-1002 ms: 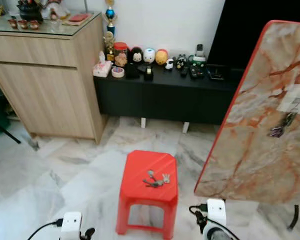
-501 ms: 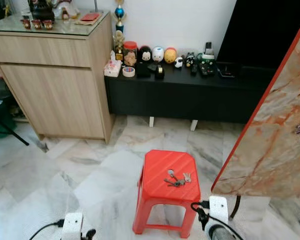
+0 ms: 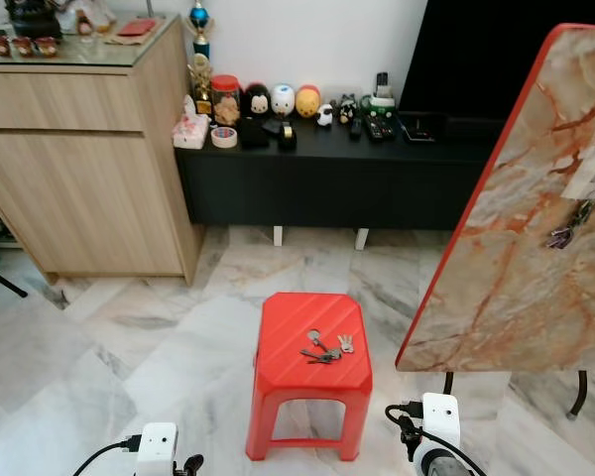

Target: Hang keys on a hook

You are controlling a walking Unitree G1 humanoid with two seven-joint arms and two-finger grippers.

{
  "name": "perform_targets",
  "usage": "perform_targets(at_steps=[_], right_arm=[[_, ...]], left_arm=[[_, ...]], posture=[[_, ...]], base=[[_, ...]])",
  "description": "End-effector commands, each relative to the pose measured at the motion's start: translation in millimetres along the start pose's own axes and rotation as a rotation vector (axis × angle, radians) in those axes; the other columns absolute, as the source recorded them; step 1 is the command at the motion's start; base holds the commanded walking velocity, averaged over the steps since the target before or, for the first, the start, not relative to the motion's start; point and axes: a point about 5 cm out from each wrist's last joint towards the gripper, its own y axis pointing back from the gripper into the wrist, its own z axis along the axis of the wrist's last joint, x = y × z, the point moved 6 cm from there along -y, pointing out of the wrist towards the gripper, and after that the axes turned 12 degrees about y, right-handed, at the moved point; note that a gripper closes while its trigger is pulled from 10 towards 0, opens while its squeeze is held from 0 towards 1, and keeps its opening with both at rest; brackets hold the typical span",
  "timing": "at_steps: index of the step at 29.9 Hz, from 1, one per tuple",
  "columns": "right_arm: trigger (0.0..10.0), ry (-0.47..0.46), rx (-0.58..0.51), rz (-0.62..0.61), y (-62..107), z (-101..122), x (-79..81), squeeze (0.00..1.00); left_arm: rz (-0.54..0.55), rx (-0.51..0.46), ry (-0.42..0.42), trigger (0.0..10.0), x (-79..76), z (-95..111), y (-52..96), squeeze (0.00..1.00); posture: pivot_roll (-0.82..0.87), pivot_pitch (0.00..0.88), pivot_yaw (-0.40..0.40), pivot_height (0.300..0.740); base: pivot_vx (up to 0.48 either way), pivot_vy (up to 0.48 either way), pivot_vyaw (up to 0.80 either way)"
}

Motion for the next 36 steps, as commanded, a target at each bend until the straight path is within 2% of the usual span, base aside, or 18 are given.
perform_targets(at_steps=[1, 7, 12, 16, 21, 23, 31, 34, 36], right_arm=[[10.0, 0.006, -0.03, 0.003, -1.2, 8.3, 1.0, 0.0], [10.0, -0.034, -0.032, 0.006, -1.1, 8.4, 1.8, 0.0], [10.0, -0.014, -0.031, 0.011, -1.3, 8.6, 1.8, 0.0], [10.0, -0.004, -0.045, 0.016, -1.1, 10.5, 1.8, 0.0], [10.0, -0.021, -0.043, 0.014, -0.8, 8.9, 0.5, 0.0], [10.0, -0.056, -0.041, 0.003, -0.8, 8.3, -2.0, 0.0], [10.0, -0.032, -0.051, 0.016, -0.7, 9.8, -0.4, 0.0], [10.0, -0.01, -0.06, 0.023, -0.9, 11.9, 0.4, 0.0], [10.0, -0.038, -0.058, 0.018, -0.8, 11.3, -0.1, 0.0]], left_arm=[[0.018, -0.01, -0.003, 10.0, 5.7, -0.1, 1.6, 0.0], [0.026, -0.022, -0.001, 10.0, 8.9, 3.2, 1.8, 0.0], [0.023, -0.026, -0.001, 10.0, 7.9, 4.1, 1.5, 0.0], [0.022, -0.028, 0.0, 10.0, 7.3, 4.1, 1.5, 0.0], [0.019, -0.032, -0.002, 10.0, 5.8, 5.0, 1.2, 0.0], [0.018, -0.034, -0.004, 10.0, 5.6, 5.8, 1.0, 0.0], [0.014, -0.038, -0.006, 10.0, 4.8, 7.8, 0.4, 0.0], [0.014, -0.043, -0.006, 10.0, 4.3, 9.2, 0.1, 0.0], [0.01, -0.043, -0.003, 10.0, 3.4, 9.5, -0.1, 0.0]], posture=[[0.04, 0.0, -0.07, 0.74], [0.05, 0.0, -0.07, 0.74], [0.05, 0.0, -0.069, 0.74], [0.04, 0.0, -0.066, 0.74], [0.05, 0.0, -0.066, 0.74], [0.05, 0.0, -0.066, 0.74], [0.04, 0.0, -0.065, 0.74], [0.05, 0.0, -0.065, 0.74], [0.04, 0.0, -0.065, 0.74]], base=[[0.0, 0.0, 0.8], [0.0, 0.0, 0.46], [0.0, 0.0, 0.0], [0.0, 0.0, 0.63], [0.0, 0.0, 0.75], [0.0, 0.0, 0.0], [0.0, 0.0, 0.0], [0.256, 0.0, 0.8], [0.259, 0.0, 0.8]])
